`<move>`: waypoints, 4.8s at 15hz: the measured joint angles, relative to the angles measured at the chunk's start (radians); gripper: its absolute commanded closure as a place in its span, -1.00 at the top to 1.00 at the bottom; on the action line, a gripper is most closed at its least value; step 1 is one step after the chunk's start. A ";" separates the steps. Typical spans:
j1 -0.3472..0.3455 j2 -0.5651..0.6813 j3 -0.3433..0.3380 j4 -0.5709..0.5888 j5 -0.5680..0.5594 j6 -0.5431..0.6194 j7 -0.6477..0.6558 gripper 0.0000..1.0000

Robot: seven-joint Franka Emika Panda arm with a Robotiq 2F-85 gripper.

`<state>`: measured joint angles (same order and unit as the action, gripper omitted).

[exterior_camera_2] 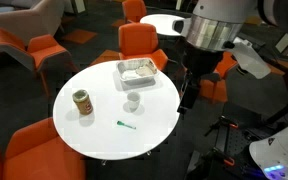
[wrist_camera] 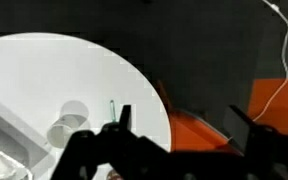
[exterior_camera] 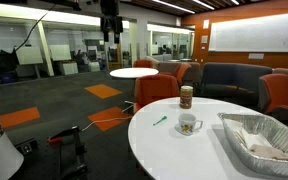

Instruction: Pick up the green and white object on the table and put it in the cup

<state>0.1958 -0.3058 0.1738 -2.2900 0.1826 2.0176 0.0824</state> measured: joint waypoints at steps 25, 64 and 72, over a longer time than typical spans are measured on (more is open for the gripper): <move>-0.071 0.815 -0.078 0.278 -0.214 0.552 -0.100 1.00; -0.060 1.339 -0.092 0.725 -0.249 0.482 -0.139 -0.94; -0.110 1.140 -0.101 0.735 -0.217 0.149 -0.132 -0.94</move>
<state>0.0856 0.8337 0.0729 -1.5555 -0.0345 2.1667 -0.0491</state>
